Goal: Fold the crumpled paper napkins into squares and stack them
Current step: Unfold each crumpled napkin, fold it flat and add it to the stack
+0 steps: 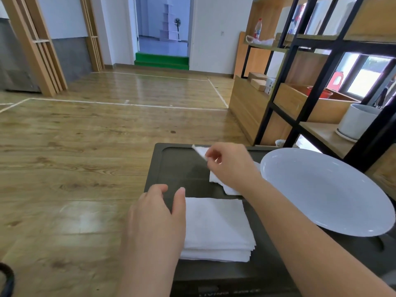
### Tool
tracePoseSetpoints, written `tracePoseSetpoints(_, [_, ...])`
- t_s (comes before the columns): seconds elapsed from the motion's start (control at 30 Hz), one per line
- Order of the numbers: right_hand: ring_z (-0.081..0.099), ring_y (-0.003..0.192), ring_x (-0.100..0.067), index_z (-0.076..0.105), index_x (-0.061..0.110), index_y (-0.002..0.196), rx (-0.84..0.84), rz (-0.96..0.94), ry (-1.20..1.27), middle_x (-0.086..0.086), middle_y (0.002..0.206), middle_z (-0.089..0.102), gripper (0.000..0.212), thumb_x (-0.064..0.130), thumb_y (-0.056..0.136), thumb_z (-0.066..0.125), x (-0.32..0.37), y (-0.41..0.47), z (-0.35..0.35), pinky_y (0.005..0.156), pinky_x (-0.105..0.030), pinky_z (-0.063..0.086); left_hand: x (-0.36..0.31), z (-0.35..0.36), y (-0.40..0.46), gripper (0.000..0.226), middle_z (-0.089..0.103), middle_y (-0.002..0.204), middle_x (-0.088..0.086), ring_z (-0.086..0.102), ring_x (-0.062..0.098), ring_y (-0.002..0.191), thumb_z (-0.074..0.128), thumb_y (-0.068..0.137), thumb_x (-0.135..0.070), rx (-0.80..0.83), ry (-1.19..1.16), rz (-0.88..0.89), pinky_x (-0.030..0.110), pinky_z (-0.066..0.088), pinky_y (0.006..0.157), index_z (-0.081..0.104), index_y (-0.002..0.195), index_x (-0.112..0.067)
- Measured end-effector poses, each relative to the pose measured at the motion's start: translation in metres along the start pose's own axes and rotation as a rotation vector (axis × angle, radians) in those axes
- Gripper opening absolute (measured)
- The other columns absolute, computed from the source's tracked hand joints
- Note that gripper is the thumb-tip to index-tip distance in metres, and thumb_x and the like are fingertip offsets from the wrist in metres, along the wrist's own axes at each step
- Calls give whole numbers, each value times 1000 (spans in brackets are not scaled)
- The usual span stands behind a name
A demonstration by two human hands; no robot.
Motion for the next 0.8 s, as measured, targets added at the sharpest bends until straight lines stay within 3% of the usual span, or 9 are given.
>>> tracePoseSetpoints(0.1, [60,69,1,69,22,84,-95,110,462,11,71,68,12,16,86,59,7,-25,-34,65,-10,45,-2,-2,3,41,60,120,-16,55,4,109,45,91,-50,-2,-225,17,21,37,77,53,127,-31])
tracePoseSetpoints(0.23, [61,76,-11,70,12,92,62,185,1076,-8,88,71,14,9,91,56,13,-59,-47,73,-27,51,-15,-9,0,35,59,101,-28,54,-19,89,52,88,-48,8,-727,-32,8,36,68,53,122,-38])
tracePoseSetpoints(0.3, [62,74,-12,69,10,95,141,205,1281,-6,86,69,16,8,91,54,9,-72,-44,67,-24,52,-15,-3,1,42,61,106,-27,55,-14,99,48,88,-54,113,-839,-90,11,38,77,54,126,-37])
tracePoseSetpoints(0.37, [55,78,-22,70,7,100,187,256,1414,-13,90,62,18,10,86,59,0,-81,-37,64,-21,53,-17,4,2,35,68,104,-22,62,0,103,42,88,-60,320,-849,-131,20,44,84,69,105,-43])
tracePoseSetpoints(0.43, [46,87,-29,68,4,107,190,350,1485,-16,96,57,27,13,83,62,-11,-88,-31,67,-22,55,-18,10,0,40,73,91,-12,68,10,95,42,91,-59,443,-786,-148,28,50,86,73,74,-38])
tracePoseSetpoints(0.53, [58,80,-18,67,7,104,169,445,1501,-8,93,69,23,12,86,54,-20,-97,-26,67,-23,55,-16,15,3,39,69,97,16,64,29,86,50,91,-50,330,-744,-119,36,48,84,70,84,-18])
tracePoseSetpoints(0.63, [62,64,-9,67,14,104,140,529,1420,0,75,71,29,8,94,41,-24,-103,-22,65,-27,50,-21,11,0,31,70,89,15,64,37,84,52,93,-40,241,-765,-89,41,48,70,69,83,-16])
tracePoseSetpoints(0.7, [63,70,-11,66,16,104,109,577,1305,-1,81,70,24,17,95,45,-27,-105,-18,67,-29,49,-23,11,-2,28,73,83,7,66,33,85,53,93,-37,239,-732,-82,43,52,72,69,81,-19])
tracePoseSetpoints(0.8, [63,91,-18,67,17,94,66,605,1045,0,97,67,25,39,91,56,-30,-109,-12,85,-38,51,-23,13,-3,23,73,79,-9,66,7,72,55,92,-39,217,-733,-82,22,48,65,69,82,-24])
Point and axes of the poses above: each hand's wrist, its own y-axis towards the middle knuckle, its own z-axis out of the palm, x = y × z, the point moved 3 cm from there along y, towards the middle knuckle
